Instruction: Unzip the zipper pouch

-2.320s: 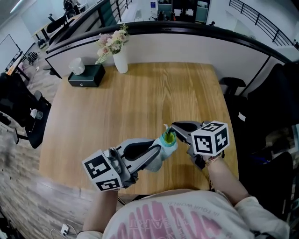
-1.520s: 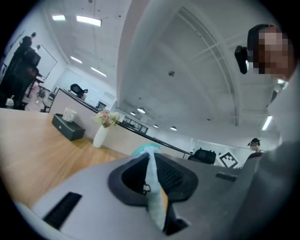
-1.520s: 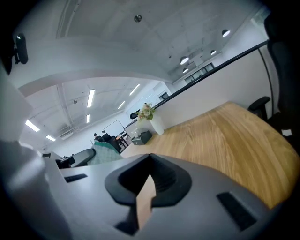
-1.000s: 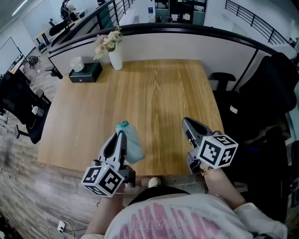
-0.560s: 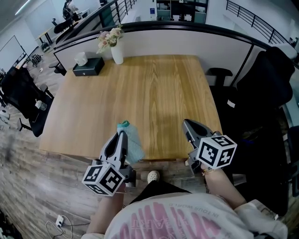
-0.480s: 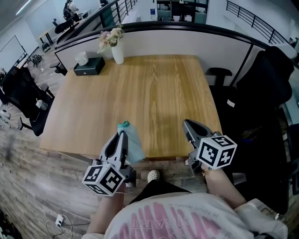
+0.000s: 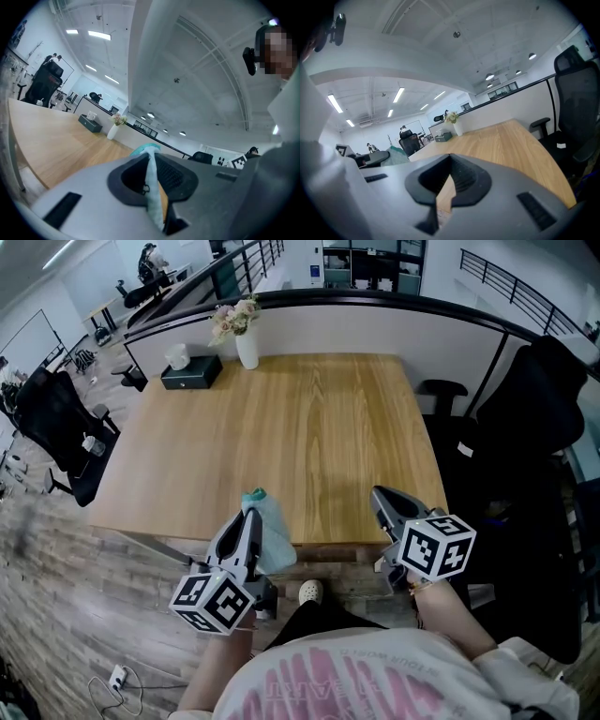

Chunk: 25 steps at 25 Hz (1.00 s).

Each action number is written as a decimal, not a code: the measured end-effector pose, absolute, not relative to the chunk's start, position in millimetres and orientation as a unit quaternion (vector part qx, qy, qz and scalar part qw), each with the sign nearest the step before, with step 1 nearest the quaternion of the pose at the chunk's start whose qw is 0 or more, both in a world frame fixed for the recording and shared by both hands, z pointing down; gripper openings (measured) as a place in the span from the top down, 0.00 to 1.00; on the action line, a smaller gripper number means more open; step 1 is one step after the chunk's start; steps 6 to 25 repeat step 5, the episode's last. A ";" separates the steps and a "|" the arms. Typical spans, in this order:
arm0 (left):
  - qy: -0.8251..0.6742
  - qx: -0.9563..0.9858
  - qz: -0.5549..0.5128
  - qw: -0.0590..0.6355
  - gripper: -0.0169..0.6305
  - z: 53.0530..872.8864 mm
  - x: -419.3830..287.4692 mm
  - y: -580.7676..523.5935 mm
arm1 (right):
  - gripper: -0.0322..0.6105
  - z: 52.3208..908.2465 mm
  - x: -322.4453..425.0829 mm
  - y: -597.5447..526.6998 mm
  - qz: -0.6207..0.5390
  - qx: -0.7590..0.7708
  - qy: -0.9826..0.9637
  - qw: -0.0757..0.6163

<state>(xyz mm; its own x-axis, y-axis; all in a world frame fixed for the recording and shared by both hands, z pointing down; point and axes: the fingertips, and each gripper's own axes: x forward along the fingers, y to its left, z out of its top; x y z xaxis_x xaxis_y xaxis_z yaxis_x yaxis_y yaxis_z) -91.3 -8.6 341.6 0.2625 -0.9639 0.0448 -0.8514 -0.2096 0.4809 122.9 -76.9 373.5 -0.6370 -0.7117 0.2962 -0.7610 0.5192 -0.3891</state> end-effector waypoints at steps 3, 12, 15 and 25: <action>-0.591 0.767 -0.135 0.210 0.91 340.4 -91.0 -2.8 | 0.95 373.1 122.0 -70.4 0.247 0.421 -0.871 0.052; -0.591 0.767 -0.136 0.208 0.91 339.0 -91.5 0.9 | 0.95 372.0 120.8 -66.8 0.245 0.420 -0.872 0.053; -0.591 0.767 -0.136 0.208 0.91 339.0 -91.5 0.9 | 0.95 372.0 120.8 -66.8 0.245 0.420 -0.872 0.053; -0.591 0.767 -0.136 0.208 0.91 339.0 -91.5 0.9 | 0.95 372.0 120.8 -66.8 0.245 0.420 -0.872 0.053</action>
